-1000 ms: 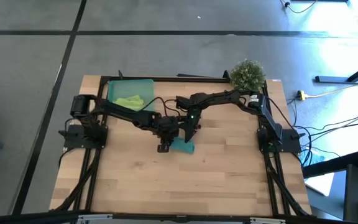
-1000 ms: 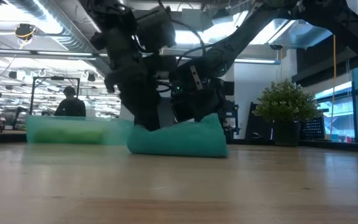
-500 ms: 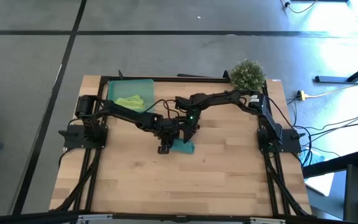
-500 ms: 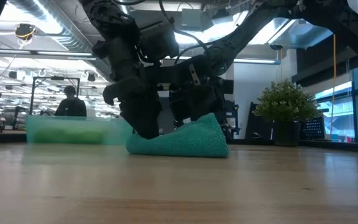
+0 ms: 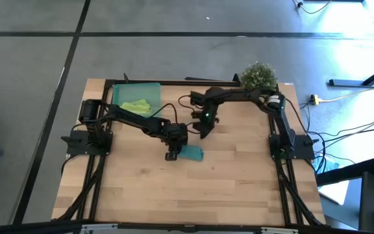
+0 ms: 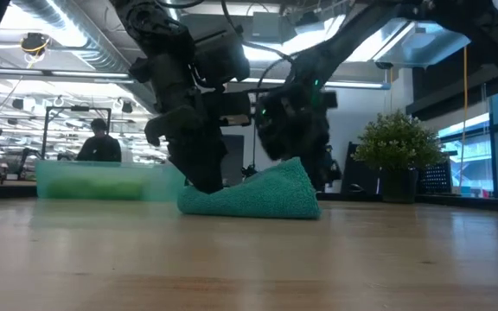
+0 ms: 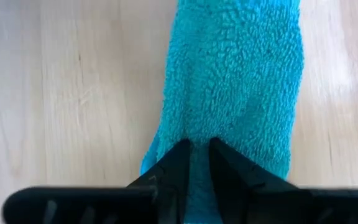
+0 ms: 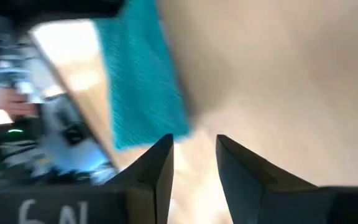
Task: Roll microfiber towels into tight, uniform cylinder then place into a basket
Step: Roll the blue microfiber cloth, then put the blue microfiber cloth into the blue bin
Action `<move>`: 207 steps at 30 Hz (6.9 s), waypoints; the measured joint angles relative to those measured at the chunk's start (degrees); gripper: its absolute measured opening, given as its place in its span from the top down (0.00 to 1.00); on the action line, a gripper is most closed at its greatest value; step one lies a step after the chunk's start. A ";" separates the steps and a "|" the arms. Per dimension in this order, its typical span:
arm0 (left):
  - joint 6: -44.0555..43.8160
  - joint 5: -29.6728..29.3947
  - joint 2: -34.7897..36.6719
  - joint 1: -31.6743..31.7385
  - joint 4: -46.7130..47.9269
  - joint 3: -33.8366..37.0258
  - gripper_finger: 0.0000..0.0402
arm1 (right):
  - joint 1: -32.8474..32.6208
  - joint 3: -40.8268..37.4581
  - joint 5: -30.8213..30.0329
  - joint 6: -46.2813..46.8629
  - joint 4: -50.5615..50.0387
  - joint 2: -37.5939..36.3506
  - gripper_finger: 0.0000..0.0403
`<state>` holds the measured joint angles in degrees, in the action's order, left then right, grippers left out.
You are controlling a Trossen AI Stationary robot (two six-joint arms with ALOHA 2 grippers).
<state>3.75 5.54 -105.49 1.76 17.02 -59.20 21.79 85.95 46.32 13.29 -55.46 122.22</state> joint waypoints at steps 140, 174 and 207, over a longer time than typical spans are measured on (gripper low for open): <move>0.86 -4.17 -10.23 -2.65 4.67 -13.40 0.47 | -20.47 -38.21 -27.23 -15.11 44.09 -54.32 0.70; 0.59 -0.10 -9.28 10.20 42.14 -38.60 0.94 | -20.40 -38.23 -27.23 -15.29 44.84 -54.34 0.70; 28.97 -6.13 21.53 45.50 43.60 -12.92 0.94 | -9.82 -37.92 -34.43 -15.05 58.75 -54.41 0.70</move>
<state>32.72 -0.59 -83.97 47.26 60.61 -72.12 11.97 48.03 11.90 -1.76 3.29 67.81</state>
